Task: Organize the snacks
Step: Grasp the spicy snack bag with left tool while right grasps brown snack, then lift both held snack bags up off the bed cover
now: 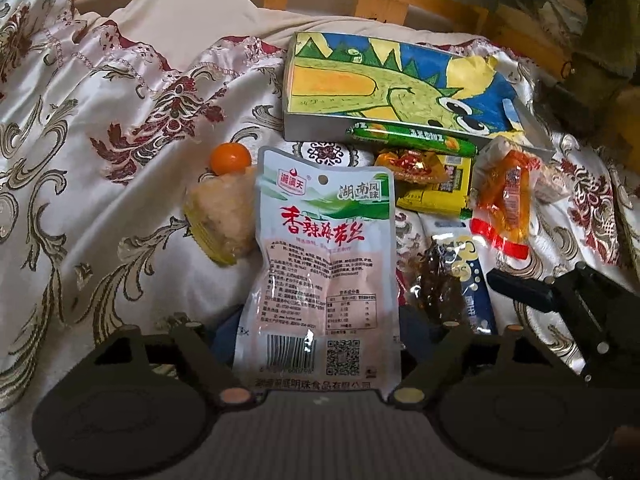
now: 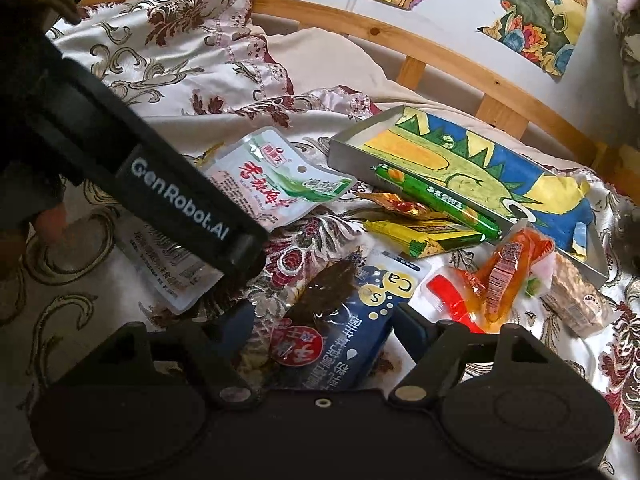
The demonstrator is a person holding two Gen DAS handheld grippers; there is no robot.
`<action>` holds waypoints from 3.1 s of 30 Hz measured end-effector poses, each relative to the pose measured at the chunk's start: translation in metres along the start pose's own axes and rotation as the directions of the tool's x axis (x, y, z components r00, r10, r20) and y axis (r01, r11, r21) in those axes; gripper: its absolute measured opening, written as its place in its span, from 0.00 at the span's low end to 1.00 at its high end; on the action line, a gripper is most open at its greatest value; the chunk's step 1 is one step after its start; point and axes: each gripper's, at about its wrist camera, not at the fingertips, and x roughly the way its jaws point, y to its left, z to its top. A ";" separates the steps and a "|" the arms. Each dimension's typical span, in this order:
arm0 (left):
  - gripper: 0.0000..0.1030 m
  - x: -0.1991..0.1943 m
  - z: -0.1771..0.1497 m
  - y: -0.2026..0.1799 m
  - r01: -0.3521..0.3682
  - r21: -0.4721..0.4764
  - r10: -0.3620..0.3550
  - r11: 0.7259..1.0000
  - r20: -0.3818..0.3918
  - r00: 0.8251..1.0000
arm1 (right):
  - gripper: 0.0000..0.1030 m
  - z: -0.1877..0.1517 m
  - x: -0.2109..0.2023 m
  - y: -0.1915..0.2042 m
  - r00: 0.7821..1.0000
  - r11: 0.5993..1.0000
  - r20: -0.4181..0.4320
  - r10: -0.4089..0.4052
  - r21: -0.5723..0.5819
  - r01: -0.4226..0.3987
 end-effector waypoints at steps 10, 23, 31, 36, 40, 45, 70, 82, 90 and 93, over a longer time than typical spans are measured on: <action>0.55 -0.009 0.006 0.002 0.037 -0.007 -0.037 0.999 0.003 0.999 | 0.52 0.000 -0.003 0.001 1.000 1.000 0.010 0.006 0.021 -0.006; 0.36 -0.014 0.009 0.004 0.069 -0.034 -0.068 0.997 0.012 0.998 | 0.45 -0.005 -0.013 -0.014 1.000 0.994 -0.008 0.022 0.104 -0.021; 0.35 -0.015 0.011 0.009 0.124 -0.095 -0.124 0.988 0.001 0.992 | 0.44 -0.010 -0.021 -0.020 0.999 0.992 -0.010 0.034 0.125 -0.033; 0.35 -0.015 0.010 0.005 0.133 -0.088 -0.133 0.987 0.002 0.991 | 0.44 -0.013 -0.025 -0.020 0.999 0.993 -0.014 0.032 0.114 -0.030; 0.35 -0.014 0.008 0.002 0.129 -0.079 -0.130 0.988 -0.002 0.992 | 0.43 -0.015 -0.028 -0.022 1.000 0.993 -0.009 0.029 0.117 -0.028; 0.32 -0.017 0.007 0.000 0.155 -0.083 -0.155 0.984 0.010 0.988 | 0.39 -0.014 -0.033 -0.025 1.000 0.994 0.007 0.017 0.108 -0.018; 0.31 -0.015 0.004 -0.002 0.161 -0.095 -0.161 0.982 0.007 0.987 | 0.38 -0.016 -0.039 -0.024 1.000 0.997 0.025 0.005 0.083 -0.007; 0.57 -0.010 0.000 -0.014 0.126 -0.010 -0.126 0.992 0.002 0.992 | 0.45 -0.017 -0.028 -0.032 1.000 0.991 -0.016 0.023 0.129 -0.021; 0.76 0.007 -0.004 -0.025 0.093 0.067 -0.091 0.993 -0.031 0.995 | 0.67 -0.018 -0.008 -0.053 0.990 0.952 -0.046 0.134 0.283 -0.115; 0.76 0.008 -0.004 -0.022 0.107 0.050 -0.105 0.993 -0.028 0.994 | 0.58 -0.020 -0.010 -0.048 0.992 0.964 -0.040 0.120 0.246 -0.107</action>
